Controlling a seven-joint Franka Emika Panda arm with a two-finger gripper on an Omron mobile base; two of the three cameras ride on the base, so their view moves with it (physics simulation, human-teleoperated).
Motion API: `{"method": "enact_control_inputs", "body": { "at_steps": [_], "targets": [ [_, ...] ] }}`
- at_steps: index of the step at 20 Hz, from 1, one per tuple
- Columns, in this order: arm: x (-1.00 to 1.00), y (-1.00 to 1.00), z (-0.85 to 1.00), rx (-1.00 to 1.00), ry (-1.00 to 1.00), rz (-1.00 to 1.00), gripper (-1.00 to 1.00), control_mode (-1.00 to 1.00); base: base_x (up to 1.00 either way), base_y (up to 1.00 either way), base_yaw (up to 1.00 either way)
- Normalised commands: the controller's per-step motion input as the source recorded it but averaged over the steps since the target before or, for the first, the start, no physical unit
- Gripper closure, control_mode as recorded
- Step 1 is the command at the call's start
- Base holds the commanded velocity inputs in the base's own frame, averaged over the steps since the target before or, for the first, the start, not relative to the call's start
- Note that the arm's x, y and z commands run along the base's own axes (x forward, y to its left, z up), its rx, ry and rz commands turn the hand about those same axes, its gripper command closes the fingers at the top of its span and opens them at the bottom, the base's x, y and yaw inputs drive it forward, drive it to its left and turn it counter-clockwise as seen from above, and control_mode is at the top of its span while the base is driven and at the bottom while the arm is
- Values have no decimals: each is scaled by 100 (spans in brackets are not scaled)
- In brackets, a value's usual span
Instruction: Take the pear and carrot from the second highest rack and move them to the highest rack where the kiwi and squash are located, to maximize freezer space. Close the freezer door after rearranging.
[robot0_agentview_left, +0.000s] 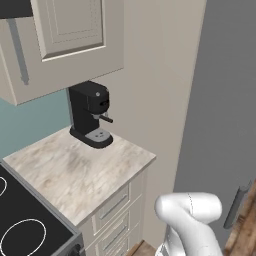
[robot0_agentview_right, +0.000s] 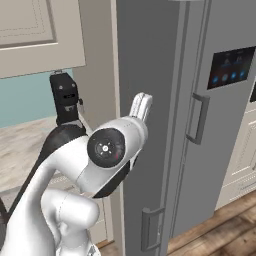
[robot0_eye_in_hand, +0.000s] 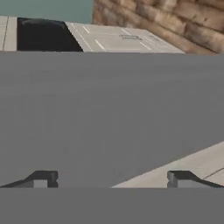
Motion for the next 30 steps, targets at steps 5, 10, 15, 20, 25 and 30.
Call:
{"method": "enact_control_inputs", "body": {
  "at_steps": [5, 10, 15, 20, 25, 30],
  "targets": [
    [76, -39, 0, 38, 0, 0, -100, -100, 0, 0, 0],
    [77, -24, 0, 29, -2, 0, -100, -100, 0, 0, 0],
    [58, -22, -8, 16, -12, 0, -100, -100, 0, 0, 0],
    [78, -7, -9, 21, -2, 9, -100, -100, 0, 0, 0],
    [83, 0, -8, 17, 0, 26, -100, -100, 0, 0, 0],
    [71, 1, -10, 10, 0, 26, -100, -100, 0, 0, 0]
  ]
}}
